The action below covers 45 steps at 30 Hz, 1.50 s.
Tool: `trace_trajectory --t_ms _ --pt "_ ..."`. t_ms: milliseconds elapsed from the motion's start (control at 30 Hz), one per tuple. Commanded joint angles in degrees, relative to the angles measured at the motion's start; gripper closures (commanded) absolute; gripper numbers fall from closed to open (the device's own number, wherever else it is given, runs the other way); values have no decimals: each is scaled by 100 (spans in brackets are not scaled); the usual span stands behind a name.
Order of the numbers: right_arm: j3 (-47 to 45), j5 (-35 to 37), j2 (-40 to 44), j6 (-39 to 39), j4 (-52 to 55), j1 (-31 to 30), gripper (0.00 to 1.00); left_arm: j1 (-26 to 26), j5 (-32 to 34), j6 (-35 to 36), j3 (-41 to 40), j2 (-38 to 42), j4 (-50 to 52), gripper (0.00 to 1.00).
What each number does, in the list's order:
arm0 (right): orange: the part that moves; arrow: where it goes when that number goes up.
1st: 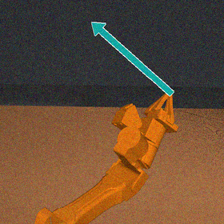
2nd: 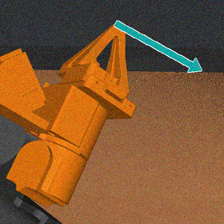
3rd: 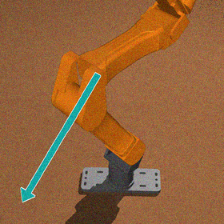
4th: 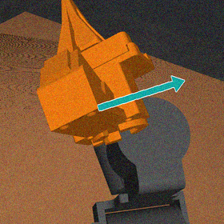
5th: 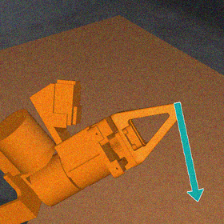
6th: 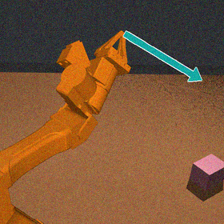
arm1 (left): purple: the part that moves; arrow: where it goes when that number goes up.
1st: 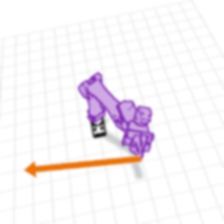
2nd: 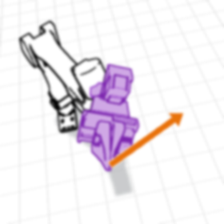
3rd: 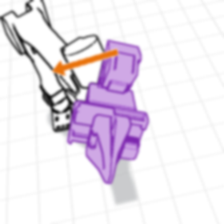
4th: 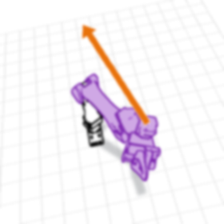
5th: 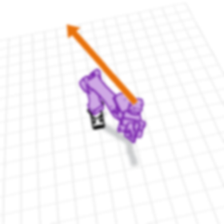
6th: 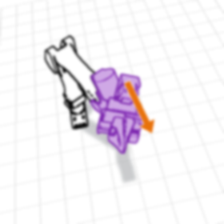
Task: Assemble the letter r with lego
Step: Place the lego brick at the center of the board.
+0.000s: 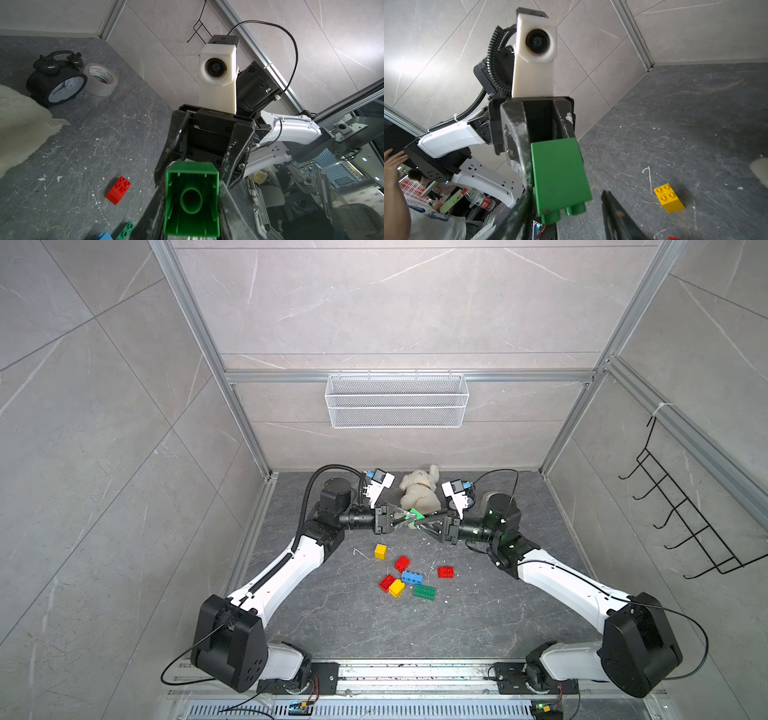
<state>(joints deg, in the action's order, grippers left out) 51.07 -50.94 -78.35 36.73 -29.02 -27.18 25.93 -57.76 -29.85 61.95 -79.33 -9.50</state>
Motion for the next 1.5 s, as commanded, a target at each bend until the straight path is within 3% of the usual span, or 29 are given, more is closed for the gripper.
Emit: trace_trajectory --t_ms 0,433,567,633,700,733,767,800,867,1067,1200,1333,1467 --pt "34 -124 -75 123 -357 16 49 -21 -231 -49 138 -26 -183 84" --pt "-64 -302 -154 437 -860 19 69 -22 -48 54 225 -244 -25 84" --pt "-31 -304 -112 425 -807 16 79 -19 -41 42 247 -398 -35 74" --pt "-5 -301 -67 331 -622 12 82 -21 -52 21 256 -434 -44 65" --pt "16 -260 -17 199 -379 15 84 -21 -52 33 256 -429 -23 48" --pt "30 -229 17 97 -213 15 84 -21 -29 59 256 -411 8 35" --pt "51 -206 45 -7 -38 16 84 -19 27 91 264 -381 61 8" --pt "61 -170 84 -116 168 19 84 -20 127 134 265 -337 133 0" --pt "87 -61 184 -346 595 15 84 -26 329 263 272 -227 317 0" --pt "430 595 594 -1395 2826 16 84 -186 1286 897 352 354 1365 0" --pt "984 1635 720 -2015 4882 12 82 -283 3182 1441 258 990 2228 0" --pt "1388 2568 738 -2096 6361 16 82 -309 4752 1646 -227 1722 2154 0" --pt "1901 3663 643 -1900 7894 13 82 -325 5137 1705 -568 2120 1969 0"
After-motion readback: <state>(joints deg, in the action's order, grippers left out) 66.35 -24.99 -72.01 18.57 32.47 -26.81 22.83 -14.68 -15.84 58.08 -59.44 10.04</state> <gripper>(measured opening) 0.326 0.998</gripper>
